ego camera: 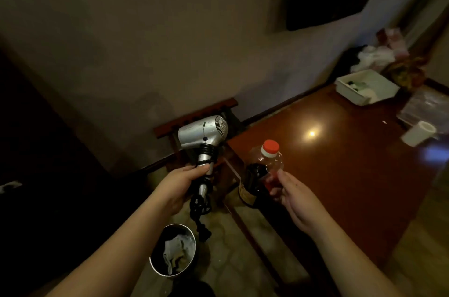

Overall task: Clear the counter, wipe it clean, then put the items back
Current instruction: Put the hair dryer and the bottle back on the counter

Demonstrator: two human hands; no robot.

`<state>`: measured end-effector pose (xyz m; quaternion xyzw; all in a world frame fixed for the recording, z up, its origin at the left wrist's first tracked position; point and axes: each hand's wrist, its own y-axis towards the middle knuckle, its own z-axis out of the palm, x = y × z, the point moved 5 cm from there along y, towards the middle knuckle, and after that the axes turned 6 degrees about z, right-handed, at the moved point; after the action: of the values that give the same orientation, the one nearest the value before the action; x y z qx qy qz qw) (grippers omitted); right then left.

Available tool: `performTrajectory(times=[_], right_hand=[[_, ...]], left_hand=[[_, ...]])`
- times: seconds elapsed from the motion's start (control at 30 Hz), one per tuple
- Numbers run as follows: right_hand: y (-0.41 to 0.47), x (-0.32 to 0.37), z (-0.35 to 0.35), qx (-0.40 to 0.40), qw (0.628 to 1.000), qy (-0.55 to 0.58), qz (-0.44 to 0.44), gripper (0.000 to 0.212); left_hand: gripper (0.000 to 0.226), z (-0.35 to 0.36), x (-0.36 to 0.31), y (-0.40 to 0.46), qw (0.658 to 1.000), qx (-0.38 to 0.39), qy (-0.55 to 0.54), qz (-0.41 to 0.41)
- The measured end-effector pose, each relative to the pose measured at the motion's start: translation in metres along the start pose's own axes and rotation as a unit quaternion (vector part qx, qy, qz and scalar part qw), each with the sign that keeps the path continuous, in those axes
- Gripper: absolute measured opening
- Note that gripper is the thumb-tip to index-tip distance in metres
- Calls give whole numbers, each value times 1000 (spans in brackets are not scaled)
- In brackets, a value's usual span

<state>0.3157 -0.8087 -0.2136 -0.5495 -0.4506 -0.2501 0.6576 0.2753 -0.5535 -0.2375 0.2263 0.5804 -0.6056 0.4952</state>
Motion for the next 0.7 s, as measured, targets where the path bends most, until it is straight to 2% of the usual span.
performTrajectory(times=[0.07,0.17,0.33,0.4,0.47,0.7], right_hand=[[-7,12,32,27,1000,-3,-4,47],[-13,27,83,60,998,-8,-2,40],[-19,54,186,122,992,-39,-8,32],[-21,67,232,146,989,-33,-13,37],[-24,78,276,168,985,-27,-21,53],[-46,112,405,193,981,30,-13,38]], left_hand=[[46,-25,-9,-21,1000,-8,-3,13],[28,-68,-21,-55,998,-51,-32,33],[40,-151,-41,-117,989,-130,-37,61],[38,-187,-51,-140,984,-156,-38,77],[37,-222,-64,-160,979,-179,-38,92],[38,-334,-115,-221,969,-206,-27,132]])
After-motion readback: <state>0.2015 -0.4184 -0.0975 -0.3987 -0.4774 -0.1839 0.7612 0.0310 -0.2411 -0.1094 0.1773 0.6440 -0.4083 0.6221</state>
